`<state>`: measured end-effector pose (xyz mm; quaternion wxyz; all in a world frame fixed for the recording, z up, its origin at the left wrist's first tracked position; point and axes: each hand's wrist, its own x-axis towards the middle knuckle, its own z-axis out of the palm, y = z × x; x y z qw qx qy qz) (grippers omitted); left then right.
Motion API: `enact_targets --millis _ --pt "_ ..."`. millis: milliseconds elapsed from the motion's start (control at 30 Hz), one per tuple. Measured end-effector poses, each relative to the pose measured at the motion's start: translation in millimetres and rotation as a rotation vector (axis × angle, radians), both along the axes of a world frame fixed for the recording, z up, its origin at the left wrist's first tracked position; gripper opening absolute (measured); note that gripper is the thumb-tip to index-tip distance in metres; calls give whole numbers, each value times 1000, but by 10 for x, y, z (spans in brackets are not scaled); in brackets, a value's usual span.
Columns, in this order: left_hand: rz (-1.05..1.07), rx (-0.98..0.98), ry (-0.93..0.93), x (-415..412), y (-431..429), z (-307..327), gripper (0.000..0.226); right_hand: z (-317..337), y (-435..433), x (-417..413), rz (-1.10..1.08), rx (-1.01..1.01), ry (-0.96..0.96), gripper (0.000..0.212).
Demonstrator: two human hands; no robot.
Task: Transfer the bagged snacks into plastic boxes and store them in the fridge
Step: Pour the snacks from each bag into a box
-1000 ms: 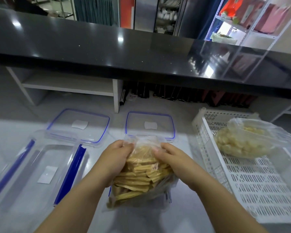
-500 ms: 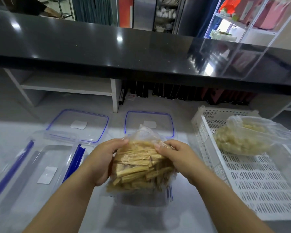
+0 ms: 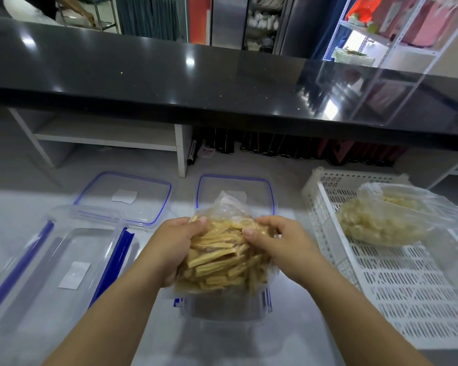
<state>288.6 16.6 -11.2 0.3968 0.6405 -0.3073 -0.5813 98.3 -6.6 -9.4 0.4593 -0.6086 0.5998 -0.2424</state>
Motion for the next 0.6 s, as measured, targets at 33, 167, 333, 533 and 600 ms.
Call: enact_targets --millis 33,167,333,533,600 --pt "-5 12 38 8 11 -5 25 -5 6 4 34 8 47 29" --pt "-67 -8 -7 23 48 -12 21 -48 -9 23 20 2 86 33" --pt "-75 -102 -172 1 1 41 21 -16 -62 33 -28 -86 106 28" --pt "-52 -85 -193 -4 -27 71 23 -7 -133 61 -12 -88 64 19" --pt "-46 -102 -220 5 -56 81 25 -5 -157 76 33 -69 95 17"
